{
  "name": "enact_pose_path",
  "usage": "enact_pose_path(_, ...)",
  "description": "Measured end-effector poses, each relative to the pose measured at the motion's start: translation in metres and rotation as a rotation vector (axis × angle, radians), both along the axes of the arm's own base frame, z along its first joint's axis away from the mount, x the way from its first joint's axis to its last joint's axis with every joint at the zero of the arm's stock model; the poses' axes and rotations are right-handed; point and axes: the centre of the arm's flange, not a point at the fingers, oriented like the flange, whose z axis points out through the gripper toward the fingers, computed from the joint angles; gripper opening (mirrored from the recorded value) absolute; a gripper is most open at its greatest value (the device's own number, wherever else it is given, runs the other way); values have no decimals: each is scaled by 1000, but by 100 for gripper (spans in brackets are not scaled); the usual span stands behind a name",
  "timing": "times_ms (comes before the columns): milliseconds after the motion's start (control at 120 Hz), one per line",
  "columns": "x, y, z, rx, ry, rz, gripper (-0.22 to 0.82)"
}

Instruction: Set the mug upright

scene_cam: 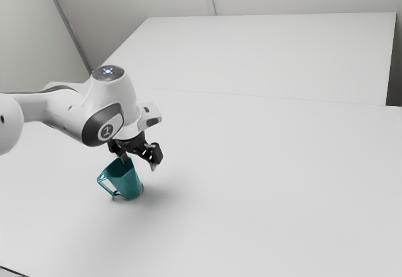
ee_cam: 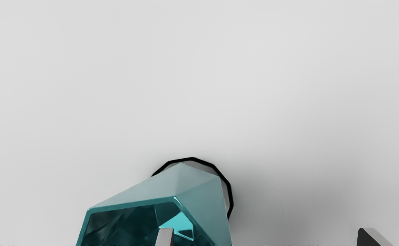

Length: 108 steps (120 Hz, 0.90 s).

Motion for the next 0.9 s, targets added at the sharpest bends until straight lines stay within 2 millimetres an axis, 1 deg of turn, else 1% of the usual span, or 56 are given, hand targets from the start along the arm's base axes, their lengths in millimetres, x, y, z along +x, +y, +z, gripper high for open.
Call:
enact_pose_path(142, -2, -1, 9, -4, -4, 13, 60)
enact_pose_path(208, 4, -6, 22, -6, -15, 15, 60)
enact_pose_path(275, 12, -11, 40, -9, -24, 17, 60)
enact_pose_path(375, 24, -13, 71, -31, -23, 32, 60)
enact_pose_path(508, 38, -15, 116, -54, -8, 39, 60)
enact_pose_path(642, 46, -16, 156, -76, 2, 26, 60)
enact_pose_path(783, 54, -16, 211, -86, -14, 2, 60)
enact_pose_path(900, 57, -16, 242, -89, -11, -15, 60)
